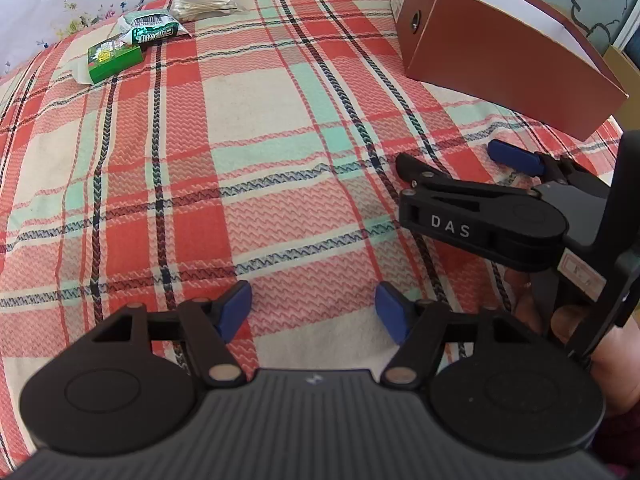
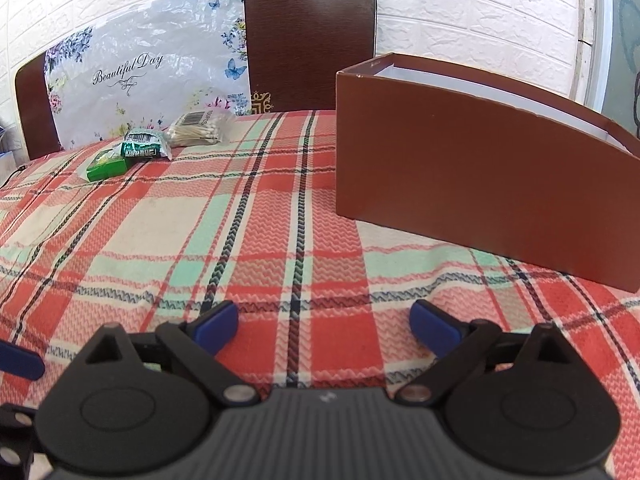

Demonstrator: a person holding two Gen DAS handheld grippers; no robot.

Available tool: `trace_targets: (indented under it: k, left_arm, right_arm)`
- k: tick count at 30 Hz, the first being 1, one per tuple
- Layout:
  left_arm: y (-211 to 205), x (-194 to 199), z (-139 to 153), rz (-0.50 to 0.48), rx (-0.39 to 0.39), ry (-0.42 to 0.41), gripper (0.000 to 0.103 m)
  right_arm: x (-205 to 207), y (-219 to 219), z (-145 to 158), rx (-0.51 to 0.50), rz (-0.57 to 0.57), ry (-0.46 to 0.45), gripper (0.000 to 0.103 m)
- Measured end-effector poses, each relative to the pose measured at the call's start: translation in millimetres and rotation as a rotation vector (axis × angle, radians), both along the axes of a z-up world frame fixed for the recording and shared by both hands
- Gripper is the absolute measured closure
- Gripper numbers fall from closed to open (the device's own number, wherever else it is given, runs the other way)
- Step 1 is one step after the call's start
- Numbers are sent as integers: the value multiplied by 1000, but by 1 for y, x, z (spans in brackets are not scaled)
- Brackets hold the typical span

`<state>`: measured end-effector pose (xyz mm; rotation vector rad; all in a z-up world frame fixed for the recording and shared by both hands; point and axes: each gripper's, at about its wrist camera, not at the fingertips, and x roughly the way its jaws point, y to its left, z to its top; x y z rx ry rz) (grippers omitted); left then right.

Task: Organize objects
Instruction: 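Reach for and grasp the green-and-white mint pack with the right tool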

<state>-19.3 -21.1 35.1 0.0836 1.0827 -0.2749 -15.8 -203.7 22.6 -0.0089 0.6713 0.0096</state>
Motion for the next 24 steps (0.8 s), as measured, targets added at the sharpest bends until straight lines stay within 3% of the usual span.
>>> trace_targets:
  k: [12, 16, 18, 22, 24]
  left_arm:
    - [1, 1, 1, 0, -9, -4, 33]
    - [22, 12, 5, 70, -53, -33, 33]
    - [42, 18, 7, 133, -39, -91, 33]
    - [91, 25, 4, 288, 105, -293, 33]
    - [123, 33, -7, 394, 132, -318, 33]
  right_arm:
    - [0, 1, 0, -2, 1, 1, 6]
    - [0, 6, 1, -24, 16, 4, 6]
    - [2, 12, 2, -34, 46, 4, 8]
    - [13, 35, 4, -43, 166, 4, 12]
    - [27, 52, 5, -36, 244, 2, 12]
